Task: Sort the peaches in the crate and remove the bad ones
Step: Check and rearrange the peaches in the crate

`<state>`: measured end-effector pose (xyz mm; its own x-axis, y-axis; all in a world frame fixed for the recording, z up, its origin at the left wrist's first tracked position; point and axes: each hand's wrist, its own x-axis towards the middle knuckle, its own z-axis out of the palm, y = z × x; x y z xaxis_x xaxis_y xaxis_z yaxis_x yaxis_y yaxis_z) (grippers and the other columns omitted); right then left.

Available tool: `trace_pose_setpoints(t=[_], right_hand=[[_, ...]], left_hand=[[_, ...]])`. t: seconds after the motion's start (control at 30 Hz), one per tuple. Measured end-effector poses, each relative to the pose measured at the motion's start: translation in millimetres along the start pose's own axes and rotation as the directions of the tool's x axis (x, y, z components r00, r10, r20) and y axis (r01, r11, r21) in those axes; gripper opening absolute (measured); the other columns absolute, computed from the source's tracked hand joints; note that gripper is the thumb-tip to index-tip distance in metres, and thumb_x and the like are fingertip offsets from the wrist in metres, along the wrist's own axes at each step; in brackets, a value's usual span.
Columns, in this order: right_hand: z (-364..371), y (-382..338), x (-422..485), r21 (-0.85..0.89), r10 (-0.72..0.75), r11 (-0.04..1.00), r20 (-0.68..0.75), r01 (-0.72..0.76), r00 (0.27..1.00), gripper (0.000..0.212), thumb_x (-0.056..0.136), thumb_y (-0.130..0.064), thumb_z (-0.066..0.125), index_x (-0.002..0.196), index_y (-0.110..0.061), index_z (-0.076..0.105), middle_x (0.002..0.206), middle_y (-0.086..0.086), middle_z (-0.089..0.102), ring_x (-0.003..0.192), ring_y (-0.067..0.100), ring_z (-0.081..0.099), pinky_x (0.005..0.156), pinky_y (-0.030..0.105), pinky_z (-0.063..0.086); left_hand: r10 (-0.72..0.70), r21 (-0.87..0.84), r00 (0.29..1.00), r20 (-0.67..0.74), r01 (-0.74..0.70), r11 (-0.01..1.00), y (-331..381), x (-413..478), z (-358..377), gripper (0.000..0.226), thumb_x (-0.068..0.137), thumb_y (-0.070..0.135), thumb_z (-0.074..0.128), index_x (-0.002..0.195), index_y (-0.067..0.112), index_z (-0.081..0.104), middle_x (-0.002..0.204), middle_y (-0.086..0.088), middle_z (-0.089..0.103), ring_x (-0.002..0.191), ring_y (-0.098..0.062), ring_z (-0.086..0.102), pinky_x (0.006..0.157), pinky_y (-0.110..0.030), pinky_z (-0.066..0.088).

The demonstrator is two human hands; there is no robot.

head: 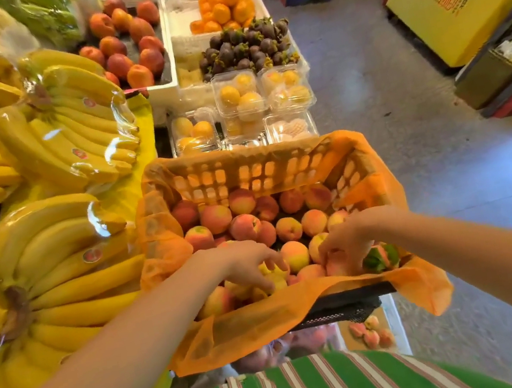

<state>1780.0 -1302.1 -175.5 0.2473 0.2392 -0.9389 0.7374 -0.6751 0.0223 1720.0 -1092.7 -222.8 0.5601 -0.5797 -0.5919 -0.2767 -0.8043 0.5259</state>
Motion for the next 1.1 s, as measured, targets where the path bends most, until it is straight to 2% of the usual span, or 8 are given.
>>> trace_pose_setpoints(t=[0.17,0.3,0.43,0.57,0.63,0.83,1.0,1.1], right_hand=[[15,13,19,-0.074,-0.031,0.997,-0.112,0.023,0.993,0.049,0.082,-0.045,0.065,0.125,-0.04,0.042,0.109,-0.003,0.05,0.105,0.026,0.047,0.092,0.046,0.046],[5,25,14,0.222,-0.048,0.971,-0.176,0.087,0.983,0.069,0.071,-0.05,0.076,0.129,-0.037,0.043,0.118,-0.004,0.052,0.105,0.02,0.05,0.086,0.034,0.047],[-11,32,17,0.527,-0.074,0.816,-0.31,0.237,0.948,0.062,0.077,-0.041,0.076,0.13,-0.031,0.045,0.123,-0.006,0.047,0.112,0.016,0.05,0.092,0.032,0.046],[-39,14,30,0.621,-0.09,0.676,-0.464,0.396,0.881,0.057,0.082,-0.035,0.074,0.131,-0.024,0.048,0.126,-0.004,0.049,0.113,0.015,0.052,0.089,0.025,0.045],[-56,-2,39,0.611,-0.075,0.639,-0.556,0.468,0.828,0.057,0.081,-0.036,0.076,0.129,-0.023,0.049,0.122,-0.006,0.05,0.11,0.013,0.053,0.086,0.022,0.047],[-93,-48,76,0.532,0.072,0.643,-0.759,0.551,0.648,0.068,0.072,-0.044,0.081,0.125,-0.018,0.049,0.118,0.002,0.058,0.104,0.019,0.058,0.086,0.034,0.053],[-100,-81,101,0.589,0.313,0.608,-0.794,0.532,0.521,0.066,0.074,-0.047,0.078,0.119,-0.01,0.046,0.102,0.001,0.058,0.091,0.017,0.057,0.075,0.034,0.051],[-104,-91,110,0.666,0.439,0.523,-0.745,0.532,0.502,0.064,0.079,-0.048,0.073,0.118,-0.007,0.044,0.098,0.004,0.059,0.086,0.019,0.059,0.069,0.031,0.05]], left_hand=[[0.016,-0.062,1.0,0.003,-0.015,0.998,-3,7,-1,0.04,0.085,0.038,0.067,0.124,0.035,0.058,0.125,0.009,0.06,0.11,-0.013,0.056,0.089,-0.031,0.049],[0.024,-0.004,0.968,-0.248,-0.026,1.0,-12,-1,-13,0.026,0.089,0.033,0.06,0.113,0.028,0.066,0.112,0.01,0.065,0.1,-0.009,0.057,0.083,-0.031,0.052],[0.057,0.154,0.791,-0.609,0.048,0.987,-40,-16,-22,0.015,0.085,0.031,0.058,0.093,0.029,0.071,0.09,0.006,0.067,0.089,-0.017,0.06,0.078,-0.039,0.048],[-0.029,0.146,0.548,-0.836,0.272,0.951,-73,-44,-25,0.019,0.081,0.027,0.065,0.099,0.027,0.071,0.118,-0.001,0.063,0.124,-0.026,0.048,0.105,-0.044,0.03],[-0.093,0.093,0.479,-0.873,0.351,0.932,-83,-57,-25,0.028,0.082,0.028,0.063,0.11,0.029,0.068,0.137,-0.003,0.053,0.138,-0.028,0.035,0.114,-0.047,0.018],[-0.209,0.009,0.503,-0.838,0.396,0.918,-103,-77,-12,0.049,0.085,0.037,0.05,0.133,0.026,0.053,0.156,-0.003,0.029,0.148,-0.022,0.013,0.118,-0.044,0.005],[-0.239,-0.054,0.518,-0.821,0.346,0.937,-105,-80,-9,0.055,0.085,0.038,0.043,0.137,0.022,0.048,0.158,-0.001,0.024,0.149,-0.019,0.009,0.118,-0.041,0.004],[-0.236,-0.063,0.529,-0.815,0.325,0.944,-107,-81,-9,0.051,0.088,0.036,0.048,0.138,0.022,0.047,0.158,-0.001,0.022,0.149,-0.019,0.006,0.118,-0.042,0.004]])
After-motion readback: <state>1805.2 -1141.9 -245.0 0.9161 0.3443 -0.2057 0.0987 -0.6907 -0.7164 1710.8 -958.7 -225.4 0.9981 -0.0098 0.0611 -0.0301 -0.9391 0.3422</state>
